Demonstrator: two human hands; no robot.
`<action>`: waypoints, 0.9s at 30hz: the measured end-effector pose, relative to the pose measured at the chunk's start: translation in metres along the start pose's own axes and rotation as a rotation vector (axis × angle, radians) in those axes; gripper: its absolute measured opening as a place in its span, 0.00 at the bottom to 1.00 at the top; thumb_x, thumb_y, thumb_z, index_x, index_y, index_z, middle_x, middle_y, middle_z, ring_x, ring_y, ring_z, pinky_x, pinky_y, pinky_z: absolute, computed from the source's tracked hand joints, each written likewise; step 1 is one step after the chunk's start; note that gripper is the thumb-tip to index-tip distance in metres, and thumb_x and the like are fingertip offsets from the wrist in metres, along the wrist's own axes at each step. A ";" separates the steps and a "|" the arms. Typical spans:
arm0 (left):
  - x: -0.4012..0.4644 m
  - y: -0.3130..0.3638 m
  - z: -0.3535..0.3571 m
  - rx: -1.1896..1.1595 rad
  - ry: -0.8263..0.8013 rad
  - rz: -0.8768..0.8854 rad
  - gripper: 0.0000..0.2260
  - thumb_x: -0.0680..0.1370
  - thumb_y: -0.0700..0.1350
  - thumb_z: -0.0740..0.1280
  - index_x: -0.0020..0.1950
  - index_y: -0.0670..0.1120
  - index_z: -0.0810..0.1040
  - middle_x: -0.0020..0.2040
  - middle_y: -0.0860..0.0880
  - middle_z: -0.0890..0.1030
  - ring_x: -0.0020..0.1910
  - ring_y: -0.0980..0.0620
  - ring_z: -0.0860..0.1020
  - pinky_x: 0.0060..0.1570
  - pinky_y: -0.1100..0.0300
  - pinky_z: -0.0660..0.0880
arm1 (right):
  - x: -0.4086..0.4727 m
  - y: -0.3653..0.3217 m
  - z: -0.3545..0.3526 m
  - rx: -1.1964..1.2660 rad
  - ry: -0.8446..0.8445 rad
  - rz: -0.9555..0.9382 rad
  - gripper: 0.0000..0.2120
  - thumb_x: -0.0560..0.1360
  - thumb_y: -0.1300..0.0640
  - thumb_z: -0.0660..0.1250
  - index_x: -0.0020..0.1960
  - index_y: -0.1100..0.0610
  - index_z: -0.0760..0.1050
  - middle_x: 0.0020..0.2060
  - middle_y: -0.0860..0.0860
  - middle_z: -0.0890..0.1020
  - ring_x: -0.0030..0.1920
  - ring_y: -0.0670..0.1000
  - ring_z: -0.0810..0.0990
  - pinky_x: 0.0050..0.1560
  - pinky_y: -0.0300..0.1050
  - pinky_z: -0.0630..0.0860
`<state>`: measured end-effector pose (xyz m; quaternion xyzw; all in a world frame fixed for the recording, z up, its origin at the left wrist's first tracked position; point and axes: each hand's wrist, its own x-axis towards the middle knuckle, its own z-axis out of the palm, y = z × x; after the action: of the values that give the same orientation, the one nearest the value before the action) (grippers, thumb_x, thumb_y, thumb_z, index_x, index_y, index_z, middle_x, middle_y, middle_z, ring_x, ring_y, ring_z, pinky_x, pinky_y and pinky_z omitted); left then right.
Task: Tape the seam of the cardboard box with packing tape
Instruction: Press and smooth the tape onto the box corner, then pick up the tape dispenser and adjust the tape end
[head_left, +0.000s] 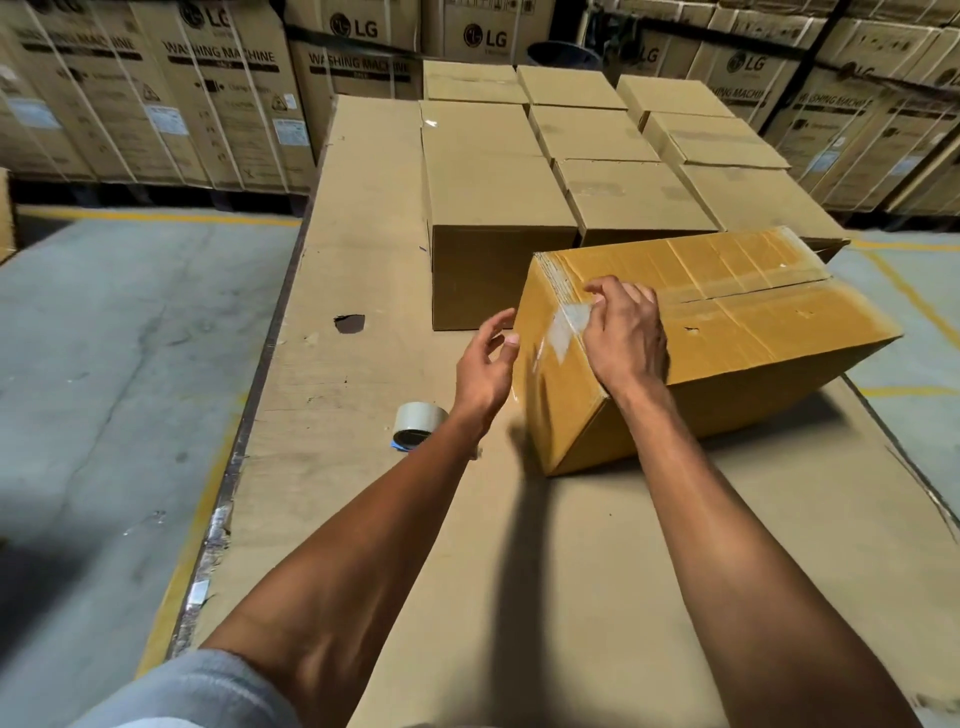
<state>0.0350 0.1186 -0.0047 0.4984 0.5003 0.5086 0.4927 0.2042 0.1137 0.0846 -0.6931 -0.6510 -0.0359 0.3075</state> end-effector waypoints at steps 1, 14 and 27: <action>-0.001 -0.001 -0.011 0.063 0.011 0.027 0.16 0.87 0.48 0.67 0.75 0.57 0.79 0.71 0.56 0.80 0.70 0.52 0.78 0.64 0.57 0.76 | -0.004 -0.011 0.003 0.011 0.020 -0.069 0.14 0.85 0.60 0.61 0.67 0.53 0.79 0.60 0.54 0.84 0.65 0.54 0.78 0.54 0.52 0.81; -0.005 -0.050 -0.133 0.880 -0.168 0.058 0.24 0.82 0.56 0.73 0.77 0.55 0.76 0.80 0.48 0.73 0.77 0.43 0.72 0.68 0.42 0.63 | -0.078 -0.051 0.126 0.124 -0.502 0.013 0.21 0.80 0.67 0.61 0.69 0.53 0.78 0.61 0.55 0.82 0.62 0.59 0.81 0.57 0.56 0.81; 0.018 -0.085 -0.136 1.422 -0.512 0.167 0.33 0.76 0.63 0.75 0.79 0.57 0.72 0.77 0.52 0.76 0.75 0.45 0.72 0.73 0.43 0.63 | -0.104 -0.024 0.199 0.111 -0.833 0.556 0.22 0.81 0.46 0.68 0.71 0.56 0.76 0.67 0.59 0.82 0.68 0.63 0.79 0.66 0.54 0.79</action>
<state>-0.1013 0.1354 -0.0897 0.8345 0.5382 -0.0324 0.1134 0.0970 0.1159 -0.1143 -0.7783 -0.5101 0.3618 0.0560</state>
